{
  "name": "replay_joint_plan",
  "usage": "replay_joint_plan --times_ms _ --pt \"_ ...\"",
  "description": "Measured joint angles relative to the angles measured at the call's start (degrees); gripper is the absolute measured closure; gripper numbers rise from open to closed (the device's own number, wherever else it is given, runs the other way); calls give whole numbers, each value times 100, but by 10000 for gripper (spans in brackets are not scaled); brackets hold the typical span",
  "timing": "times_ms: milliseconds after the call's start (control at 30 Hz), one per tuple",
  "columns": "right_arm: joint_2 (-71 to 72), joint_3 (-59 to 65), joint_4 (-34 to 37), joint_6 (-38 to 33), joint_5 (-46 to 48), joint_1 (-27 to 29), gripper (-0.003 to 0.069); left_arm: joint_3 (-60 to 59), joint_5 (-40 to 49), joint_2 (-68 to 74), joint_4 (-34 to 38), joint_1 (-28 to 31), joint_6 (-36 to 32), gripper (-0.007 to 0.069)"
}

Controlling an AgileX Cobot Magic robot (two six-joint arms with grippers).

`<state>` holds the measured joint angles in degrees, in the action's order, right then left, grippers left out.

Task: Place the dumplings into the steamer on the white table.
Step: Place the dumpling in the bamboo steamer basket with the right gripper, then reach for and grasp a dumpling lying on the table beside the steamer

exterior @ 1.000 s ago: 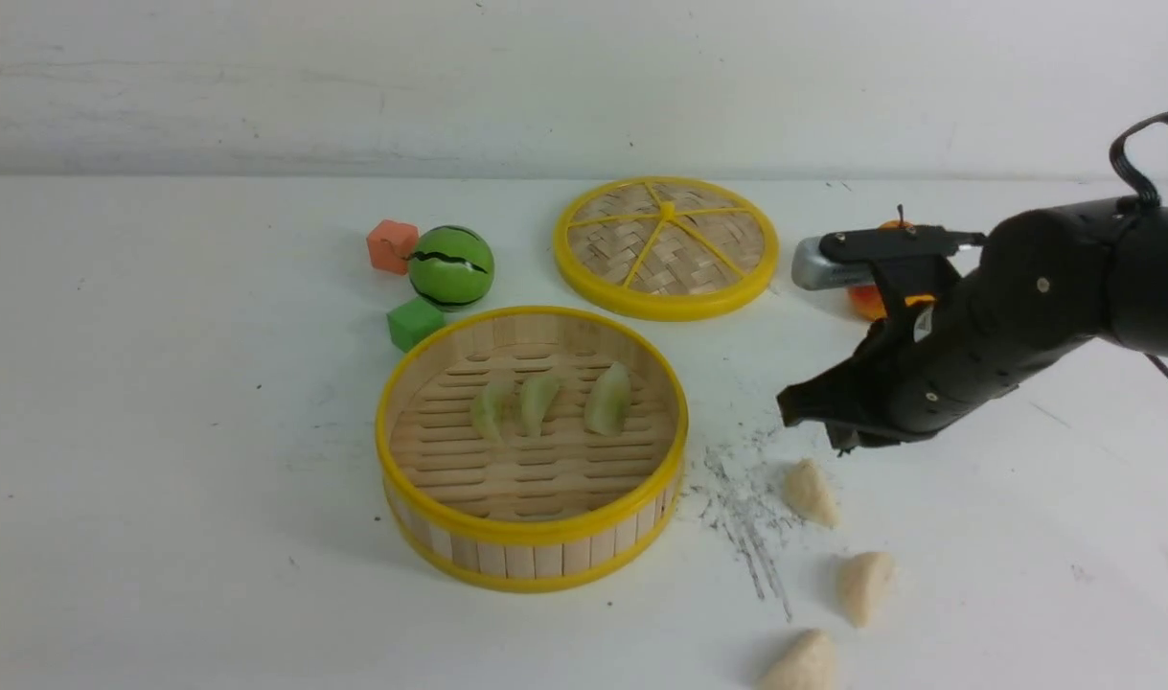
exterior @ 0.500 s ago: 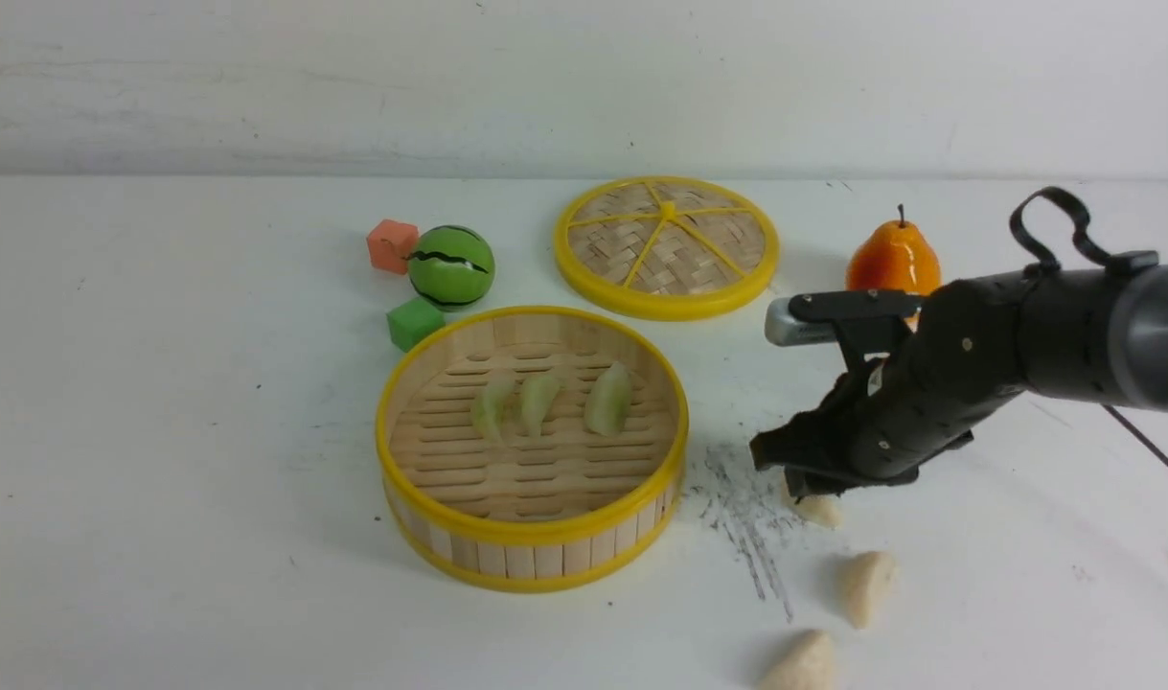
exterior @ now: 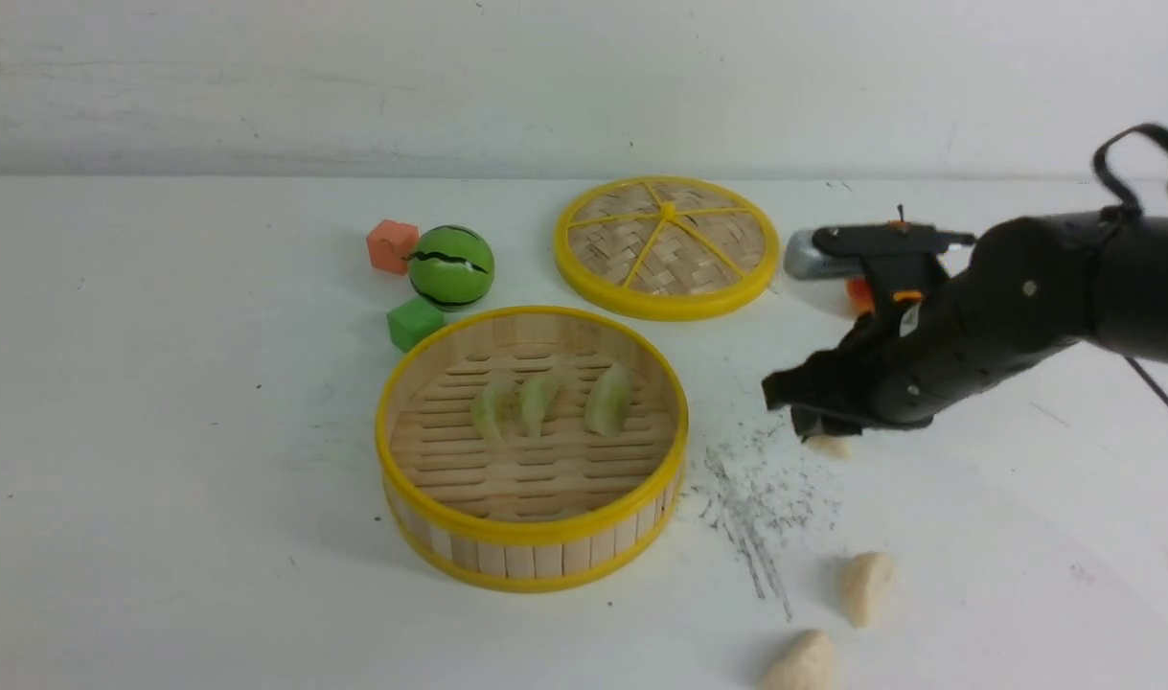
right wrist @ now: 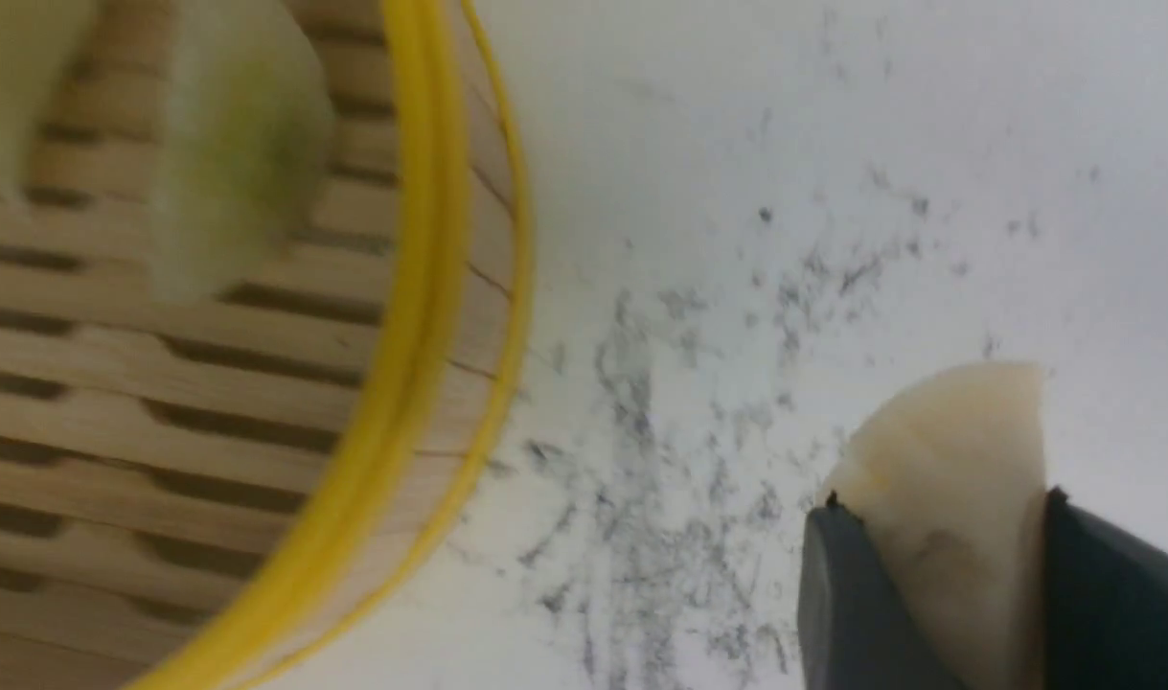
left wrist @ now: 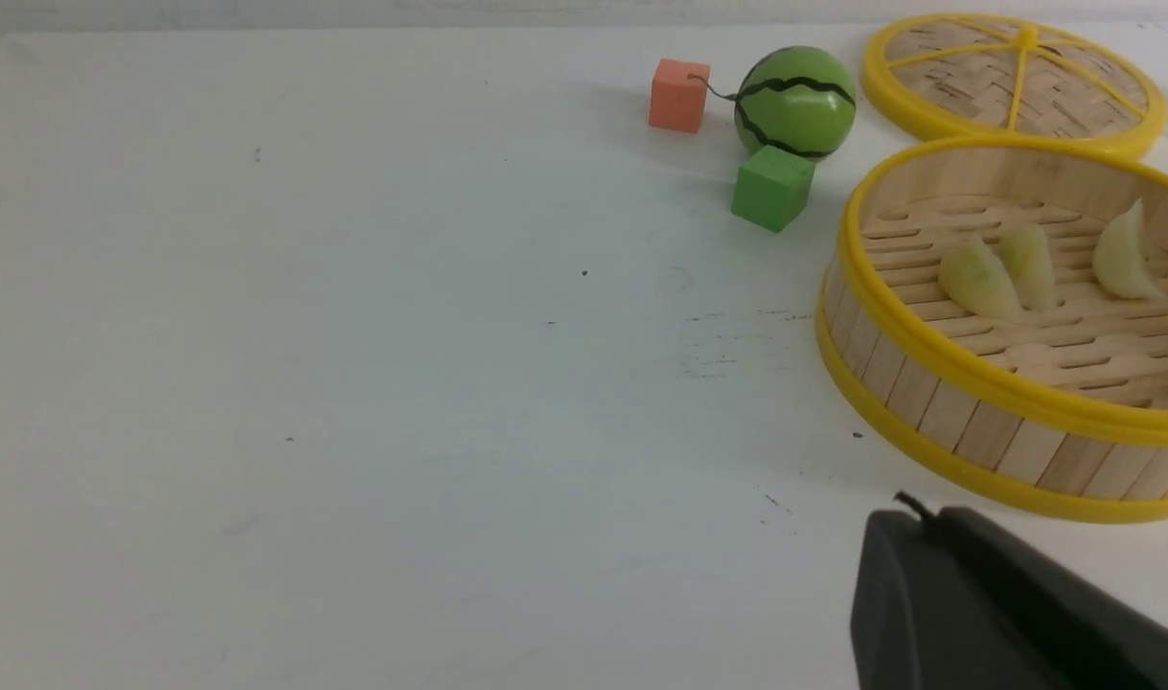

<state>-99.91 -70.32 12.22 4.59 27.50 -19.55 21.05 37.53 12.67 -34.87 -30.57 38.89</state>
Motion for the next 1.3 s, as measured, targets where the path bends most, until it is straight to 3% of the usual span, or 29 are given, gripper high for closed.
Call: replay_joint_plan --times_ms 133,300,567,833,1033,1200,1300 --pt "169 -351 559 -265 -85 -355 428 0 -48 0 0 0 0 618" --pt "-271 -723 1123 -458 -621 -1268 428 0 -48 0 0 0 3 617" --pt "-1615 -1216 1484 -493 -1419 -2051 428 0 68 0 0 0 3 607" --pt "-2049 -1402 1997 -493 -1384 -2082 404 0 58 0 5 0 3 604" --pt "-1809 -1406 2076 -493 -1243 -2050 233 0 43 0 5 0 3 596" --pt "-1127 -1406 1716 -493 -684 -1832 193 0 43 0 5 0 3 596" --pt "-314 -1406 886 -458 47 -1519 210 0 43 0 5 0 3 592"
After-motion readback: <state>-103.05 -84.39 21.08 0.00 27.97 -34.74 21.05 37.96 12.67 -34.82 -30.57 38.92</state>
